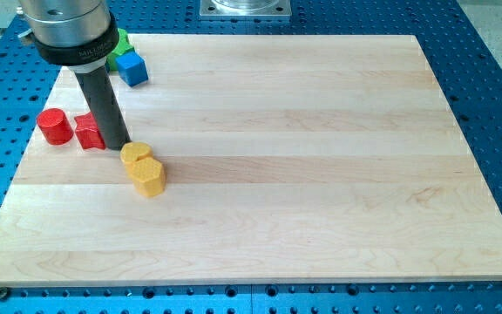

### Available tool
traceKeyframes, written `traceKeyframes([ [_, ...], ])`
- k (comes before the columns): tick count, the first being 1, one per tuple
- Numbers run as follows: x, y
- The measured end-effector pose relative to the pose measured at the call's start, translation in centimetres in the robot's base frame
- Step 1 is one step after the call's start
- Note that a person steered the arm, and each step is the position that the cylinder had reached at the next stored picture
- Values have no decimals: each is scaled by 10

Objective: Push the yellow blocks closer to the red star

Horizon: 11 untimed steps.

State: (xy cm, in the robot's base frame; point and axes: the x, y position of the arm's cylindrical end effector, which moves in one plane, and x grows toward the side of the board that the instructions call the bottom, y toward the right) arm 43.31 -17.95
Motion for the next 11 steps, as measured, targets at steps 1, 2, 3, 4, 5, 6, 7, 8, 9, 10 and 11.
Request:
traceKeyframes([
  [1,-10,16],
  [2,-27,28],
  [3,4,140],
  [4,100,183],
  [5,127,109],
  [6,109,46],
  [7,97,39],
  [8,106,53],
  [9,102,63],
  [10,75,59],
  [11,63,50],
])
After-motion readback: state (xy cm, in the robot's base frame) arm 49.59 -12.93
